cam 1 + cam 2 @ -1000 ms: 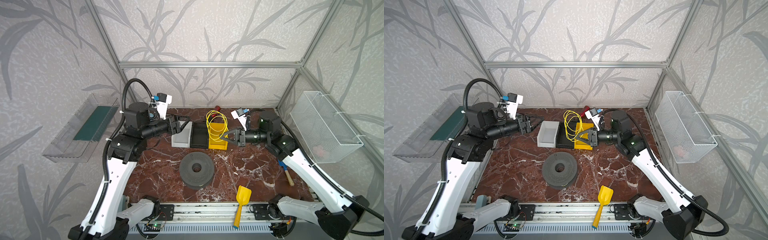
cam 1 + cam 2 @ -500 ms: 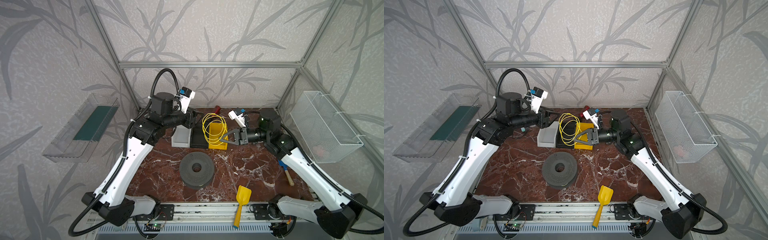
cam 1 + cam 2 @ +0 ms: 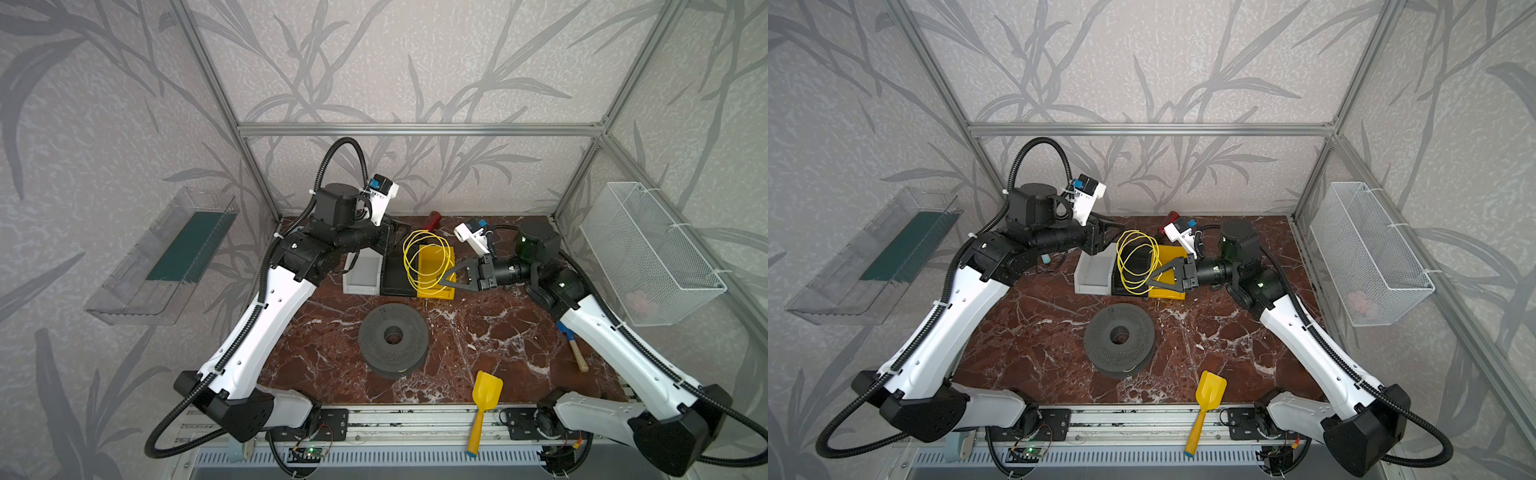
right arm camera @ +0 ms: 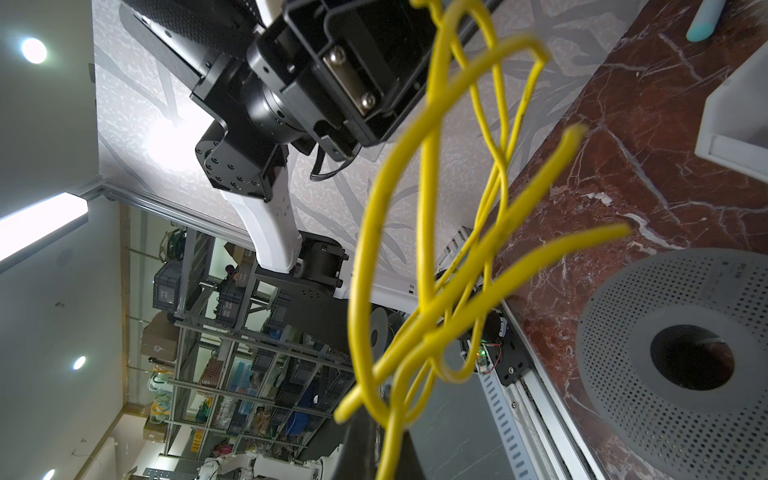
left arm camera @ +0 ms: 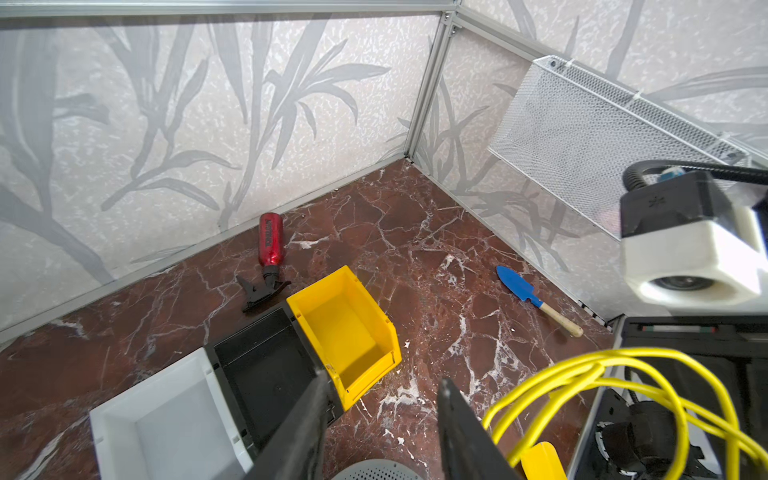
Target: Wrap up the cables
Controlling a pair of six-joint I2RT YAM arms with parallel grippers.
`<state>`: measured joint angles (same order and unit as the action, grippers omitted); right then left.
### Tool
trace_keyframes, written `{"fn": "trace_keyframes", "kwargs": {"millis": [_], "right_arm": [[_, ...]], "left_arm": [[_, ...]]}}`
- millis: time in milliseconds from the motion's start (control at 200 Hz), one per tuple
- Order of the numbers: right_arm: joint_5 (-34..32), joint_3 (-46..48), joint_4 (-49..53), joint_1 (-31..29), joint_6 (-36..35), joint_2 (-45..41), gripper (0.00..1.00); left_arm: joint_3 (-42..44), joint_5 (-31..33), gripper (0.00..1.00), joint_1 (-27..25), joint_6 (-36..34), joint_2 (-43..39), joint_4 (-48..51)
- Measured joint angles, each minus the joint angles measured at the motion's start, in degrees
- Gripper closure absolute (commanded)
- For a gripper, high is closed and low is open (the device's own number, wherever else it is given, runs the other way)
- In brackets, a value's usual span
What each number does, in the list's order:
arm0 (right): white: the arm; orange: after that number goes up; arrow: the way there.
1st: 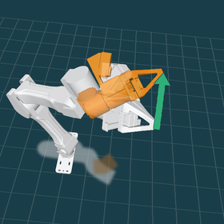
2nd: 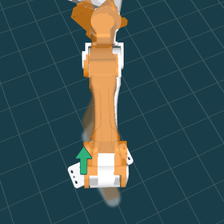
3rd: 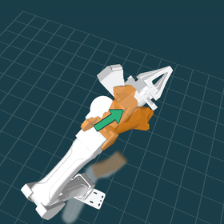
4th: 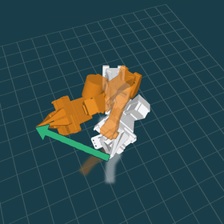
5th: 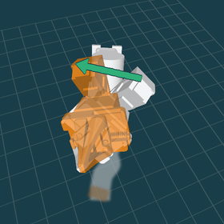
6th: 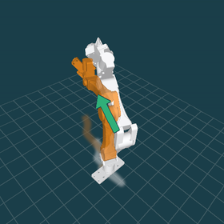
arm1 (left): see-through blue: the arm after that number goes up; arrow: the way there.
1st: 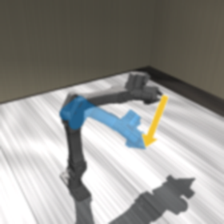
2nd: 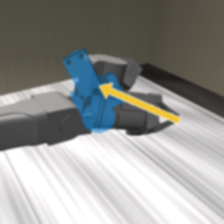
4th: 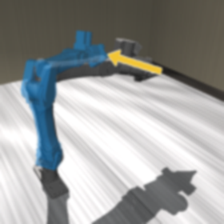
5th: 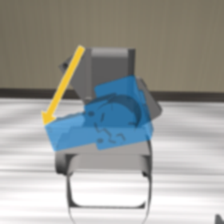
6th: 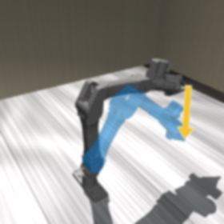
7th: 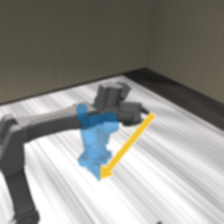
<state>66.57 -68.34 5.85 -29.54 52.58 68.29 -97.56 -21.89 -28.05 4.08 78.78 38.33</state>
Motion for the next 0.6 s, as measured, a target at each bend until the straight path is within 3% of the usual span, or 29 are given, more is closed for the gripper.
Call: {"fn": "trace_keyframes", "kwargs": {"millis": [180,375,600], "right_arm": [[0.0,0.0,-0.11,-0.04,0.39,0.13,1.0],[0.0,0.09,-1.33,-0.04,1.16,1.22,1.0],[0.02,0.39,-2.1,-0.07,2.05,1.42,1.0]], "left_arm": [[0.0,0.07,0.43,1.88,-0.13,-2.67,1.84],[-0.13,-5.57,0.51,2.67,0.2,-6.47,3.28],[-0.61,-8.46,0.54,2.19,0.15,-3.06,4.39]]}}
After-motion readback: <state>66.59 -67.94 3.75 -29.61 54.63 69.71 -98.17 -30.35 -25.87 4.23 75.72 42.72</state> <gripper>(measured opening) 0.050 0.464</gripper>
